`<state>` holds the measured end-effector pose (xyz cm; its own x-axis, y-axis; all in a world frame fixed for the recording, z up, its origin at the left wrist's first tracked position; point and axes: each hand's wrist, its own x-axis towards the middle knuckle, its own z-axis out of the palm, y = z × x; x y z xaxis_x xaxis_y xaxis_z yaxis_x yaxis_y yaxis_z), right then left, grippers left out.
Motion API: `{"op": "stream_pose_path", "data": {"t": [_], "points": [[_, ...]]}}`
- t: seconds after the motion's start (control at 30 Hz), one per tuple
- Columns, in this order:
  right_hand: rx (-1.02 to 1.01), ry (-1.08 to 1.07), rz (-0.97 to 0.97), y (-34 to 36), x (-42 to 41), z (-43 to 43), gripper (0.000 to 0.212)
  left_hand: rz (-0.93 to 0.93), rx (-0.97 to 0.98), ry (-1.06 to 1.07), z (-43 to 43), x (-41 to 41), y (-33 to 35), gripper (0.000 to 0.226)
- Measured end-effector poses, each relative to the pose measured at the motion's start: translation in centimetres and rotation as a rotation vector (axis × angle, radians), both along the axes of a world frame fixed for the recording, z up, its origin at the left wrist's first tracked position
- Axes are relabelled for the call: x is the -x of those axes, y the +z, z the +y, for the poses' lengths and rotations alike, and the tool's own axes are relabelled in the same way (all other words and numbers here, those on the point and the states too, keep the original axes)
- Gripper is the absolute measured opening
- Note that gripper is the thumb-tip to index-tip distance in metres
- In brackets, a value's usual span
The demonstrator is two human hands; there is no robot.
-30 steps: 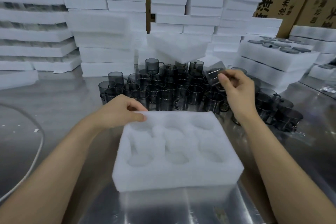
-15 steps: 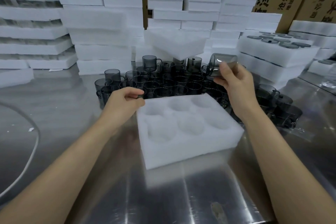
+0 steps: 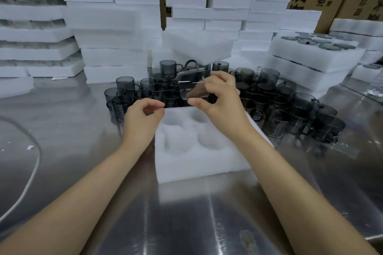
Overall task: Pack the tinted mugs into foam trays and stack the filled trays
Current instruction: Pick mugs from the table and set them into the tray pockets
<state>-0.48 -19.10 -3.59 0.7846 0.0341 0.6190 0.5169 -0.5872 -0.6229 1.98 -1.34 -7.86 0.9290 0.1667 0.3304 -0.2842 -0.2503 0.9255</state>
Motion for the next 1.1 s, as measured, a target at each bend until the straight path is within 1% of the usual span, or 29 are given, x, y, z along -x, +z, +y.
{"op": "stream_pose_path", "data": {"t": [0.03, 0.1, 0.23, 0.3, 0.47, 0.57, 0.6, 0.67, 0.73, 0.8, 0.83, 0.93, 1.0, 1.03, 1.1], "points": [[0.049, -0.039, -0.016, -0.2, 0.0, 0.0, 0.011, 0.002, 0.003, 0.000, 0.1, -0.1, -0.1, 0.021], [0.064, -0.039, -0.025, -0.3, -0.3, -0.3, 0.014, 0.006, 0.010, 0.000, 0.1, -0.2, -0.3, 0.023], [0.048, 0.123, 0.049, -0.5, -0.4, -0.3, 0.019, 0.002, 0.016, -0.024, 0.2, -0.4, -0.4, 0.024], [0.041, 0.148, 0.094, -0.7, -0.4, -0.2, 0.020, 0.000, 0.020, -0.036, 0.3, -0.4, -0.5, 0.025], [-0.088, 0.136, 0.178, -0.8, -0.5, -0.3, 0.020, -0.006, 0.031, -0.041, 0.3, -0.5, -0.5, 0.027], [-0.191, 0.129, 0.240, -0.7, -0.5, -0.3, 0.006, -0.008, 0.030, -0.047, 0.3, -0.5, -0.6, 0.027], [-0.210, 0.117, 0.246, -0.7, -0.4, -0.3, 0.007, -0.008, 0.030, -0.050, 0.3, -0.5, -0.6, 0.026], [-0.238, 0.092, 0.234, -0.6, -0.4, -0.5, 0.019, -0.010, 0.034, -0.056, 0.3, -0.5, -0.6, 0.026], [-0.269, 0.082, 0.200, -0.6, -0.4, -0.6, 0.025, -0.012, 0.027, -0.057, 0.3, -0.5, -0.6, 0.026], [-0.290, 0.122, 0.181, -0.8, -0.5, -0.6, 0.018, -0.035, -0.007, -0.056, 0.2, -0.4, -0.5, 0.028], [-0.293, 0.166, 0.174, -0.8, -0.4, -0.5, 0.012, -0.071, -0.045, -0.049, 0.2, -0.4, -0.4, 0.030], [-0.194, 0.284, 0.118, -1.1, -0.4, -0.5, 0.026, -0.293, -0.269, 0.007, 0.4, -0.2, 0.1, 0.031], [-0.142, 0.364, 0.126, -1.2, -0.3, -0.7, 0.027, -0.464, -0.434, 0.006, 0.6, -0.1, 0.4, 0.038], [-0.137, 0.392, 0.147, -1.2, -0.3, -0.8, 0.027, -0.534, -0.490, -0.012, 0.7, 0.0, 0.4, 0.037], [-0.128, 0.395, 0.176, -1.3, -0.2, -0.8, 0.026, -0.633, -0.536, -0.035, 0.8, 0.0, 0.5, 0.025]]}}
